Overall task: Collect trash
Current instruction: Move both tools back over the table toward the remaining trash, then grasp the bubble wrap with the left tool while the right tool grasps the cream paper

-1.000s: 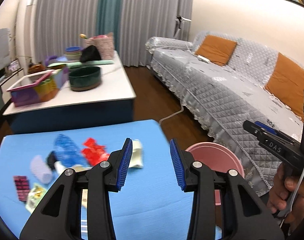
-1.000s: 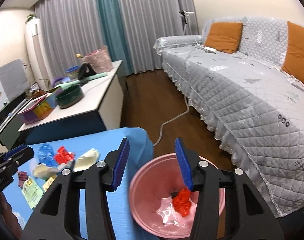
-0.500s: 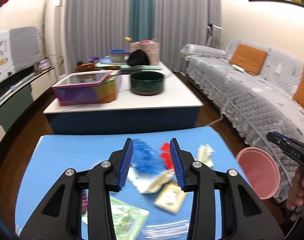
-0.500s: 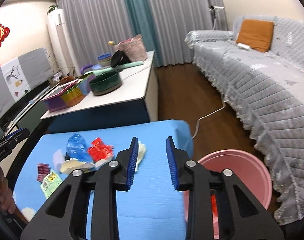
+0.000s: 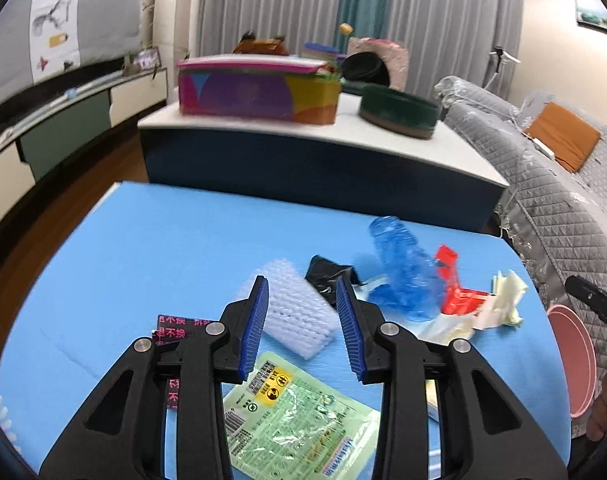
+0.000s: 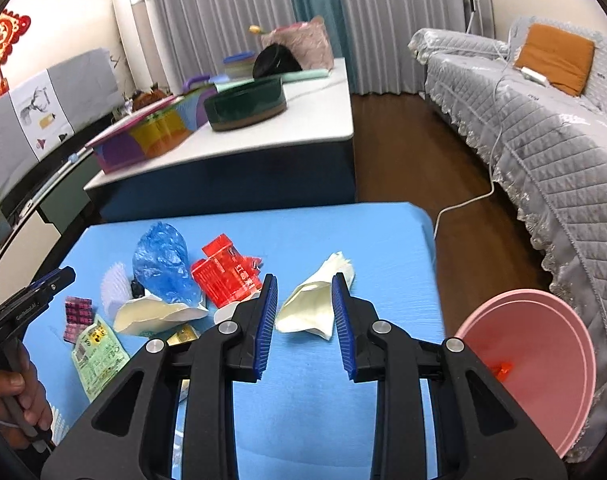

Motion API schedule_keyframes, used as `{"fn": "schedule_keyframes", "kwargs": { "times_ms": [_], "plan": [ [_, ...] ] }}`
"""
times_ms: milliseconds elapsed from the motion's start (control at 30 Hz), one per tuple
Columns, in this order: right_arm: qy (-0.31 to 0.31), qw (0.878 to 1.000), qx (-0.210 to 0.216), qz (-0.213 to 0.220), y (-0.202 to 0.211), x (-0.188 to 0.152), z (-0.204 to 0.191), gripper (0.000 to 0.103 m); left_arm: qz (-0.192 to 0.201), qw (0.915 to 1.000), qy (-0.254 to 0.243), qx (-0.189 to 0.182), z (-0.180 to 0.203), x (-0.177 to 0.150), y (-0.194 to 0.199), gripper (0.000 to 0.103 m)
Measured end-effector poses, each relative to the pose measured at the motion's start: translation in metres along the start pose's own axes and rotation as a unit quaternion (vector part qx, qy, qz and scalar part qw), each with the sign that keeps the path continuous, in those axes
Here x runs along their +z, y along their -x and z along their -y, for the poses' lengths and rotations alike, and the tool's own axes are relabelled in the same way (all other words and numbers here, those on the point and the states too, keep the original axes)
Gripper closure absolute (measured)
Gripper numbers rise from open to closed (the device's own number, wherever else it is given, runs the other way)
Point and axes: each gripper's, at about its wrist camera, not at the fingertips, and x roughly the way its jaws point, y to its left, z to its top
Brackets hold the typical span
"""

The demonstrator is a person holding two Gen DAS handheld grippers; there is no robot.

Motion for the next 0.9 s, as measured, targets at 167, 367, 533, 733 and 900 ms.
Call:
{"fn": "schedule_keyframes", "kwargs": {
  "times_ms": [167, 367, 533, 733, 900],
  "plan": [
    [-0.018, 0.999, 0.005, -0.031, -0.03, 0.002, 0.001, 0.064, -0.016, 0.9998, 0.009, 0.01, -0.005, -0.003, -0.022, 0.062],
    [-0.03, 0.998, 0.002, -0.058, -0.056, 0.002, 0.002, 0.056, -0.047, 0.9985, 0.018, 0.019, -0.006, -0.007, -0.046, 0.035],
    [-0.033, 0.997, -0.011, -0.076, -0.071, 0.001, 0.005, 0.054, -0.075, 0.9965, 0.03, 0.023, -0.007, -0.01, -0.061, 0.034],
    [-0.025, 0.996, -0.01, -0.09, -0.079, -0.002, 0.003, 0.065, -0.098, 0.9943, 0.037, 0.022, -0.008, -0.015, -0.073, 0.034],
    [-0.007, 0.996, -0.003, -0.091, -0.079, -0.003, -0.003, 0.089, -0.102, 0.9938, 0.04, 0.02, -0.01, -0.016, -0.074, 0.036]
  ]
}}
